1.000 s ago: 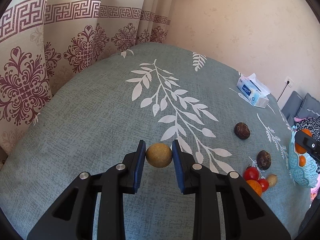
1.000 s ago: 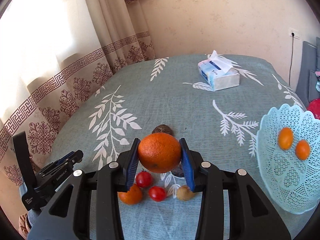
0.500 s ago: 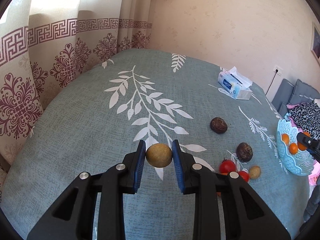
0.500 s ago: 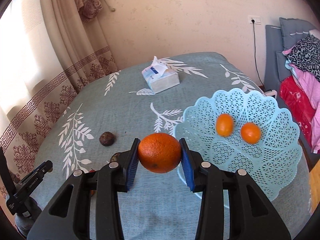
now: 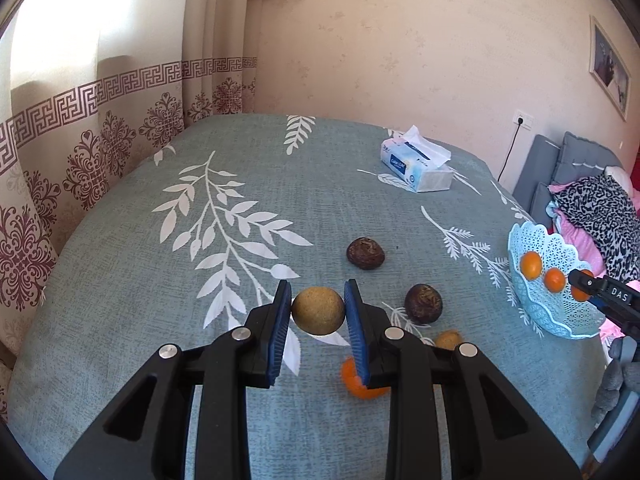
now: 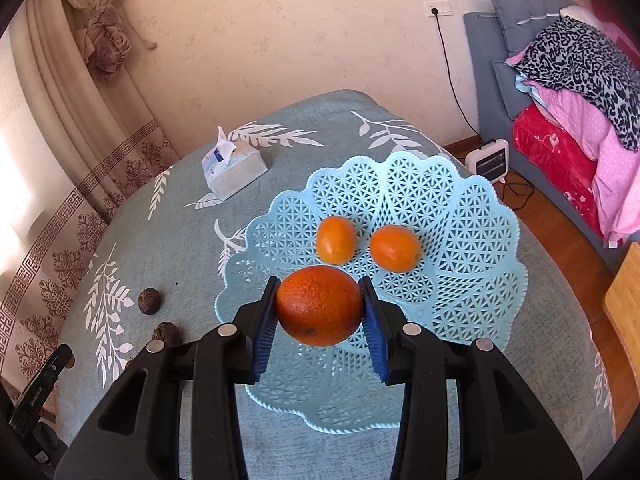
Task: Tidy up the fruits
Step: 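Carry the orange into the basket and open the right gripper while the left holds the tan fruit, then lower the tan fruit into the basket and open the left gripper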
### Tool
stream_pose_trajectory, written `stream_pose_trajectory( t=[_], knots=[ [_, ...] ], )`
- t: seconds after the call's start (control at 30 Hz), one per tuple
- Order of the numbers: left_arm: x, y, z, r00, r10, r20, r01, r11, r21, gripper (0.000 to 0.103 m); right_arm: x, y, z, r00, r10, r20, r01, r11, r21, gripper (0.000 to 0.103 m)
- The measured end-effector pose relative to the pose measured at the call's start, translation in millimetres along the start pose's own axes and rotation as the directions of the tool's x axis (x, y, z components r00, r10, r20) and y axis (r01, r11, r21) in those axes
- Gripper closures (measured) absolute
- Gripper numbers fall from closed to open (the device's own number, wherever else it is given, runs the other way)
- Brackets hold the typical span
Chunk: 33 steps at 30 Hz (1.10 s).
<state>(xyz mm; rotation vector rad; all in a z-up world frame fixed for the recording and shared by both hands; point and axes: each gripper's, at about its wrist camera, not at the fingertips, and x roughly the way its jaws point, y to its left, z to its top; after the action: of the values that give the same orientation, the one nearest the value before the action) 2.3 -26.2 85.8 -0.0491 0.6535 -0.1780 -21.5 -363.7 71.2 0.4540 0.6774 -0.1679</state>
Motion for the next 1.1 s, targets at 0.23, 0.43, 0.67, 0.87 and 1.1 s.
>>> stream_pose_trajectory(
  t=[0.23, 0.43, 0.67, 0.87, 1.1],
  knots=[
    [-3.1, -37.0, 6.5, 0.999, -0.053, 0.005, 0.052, 0.997, 0.062, 0.075, -16.8, -21.1, 11.0, 0.999, -0.004, 0.054, 0.000, 0.997, 0.073, 0.061],
    [-4.4, -74.4, 9.9, 0.994, -0.107, 0.001, 0.106, 0.986, 0.132, 0.075, -34.2, -29.3, 16.8, 0.995, -0.001, 0.103, -0.010, 0.994, 0.106, 0.061],
    [0.9, -124.8, 14.0, 0.979, -0.201, -0.026, 0.202, 0.956, 0.212, 0.075, -52.2, -36.7, 24.5, 0.988, -0.004, 0.154, -0.015, 0.992, 0.123, 0.061],
    [19.9, -166.7, 15.8, 0.964, -0.256, -0.078, 0.267, 0.926, 0.268, 0.075, -57.2, -40.7, 27.9, 0.987, -0.002, 0.161, -0.018, 0.993, 0.119, 0.051],
    [41.5, -208.0, 14.4, 0.951, -0.283, -0.122, 0.307, 0.893, 0.328, 0.075, -63.6, -42.0, 31.5, 0.983, -0.010, 0.186, -0.012, 0.993, 0.114, 0.051]
  ],
)
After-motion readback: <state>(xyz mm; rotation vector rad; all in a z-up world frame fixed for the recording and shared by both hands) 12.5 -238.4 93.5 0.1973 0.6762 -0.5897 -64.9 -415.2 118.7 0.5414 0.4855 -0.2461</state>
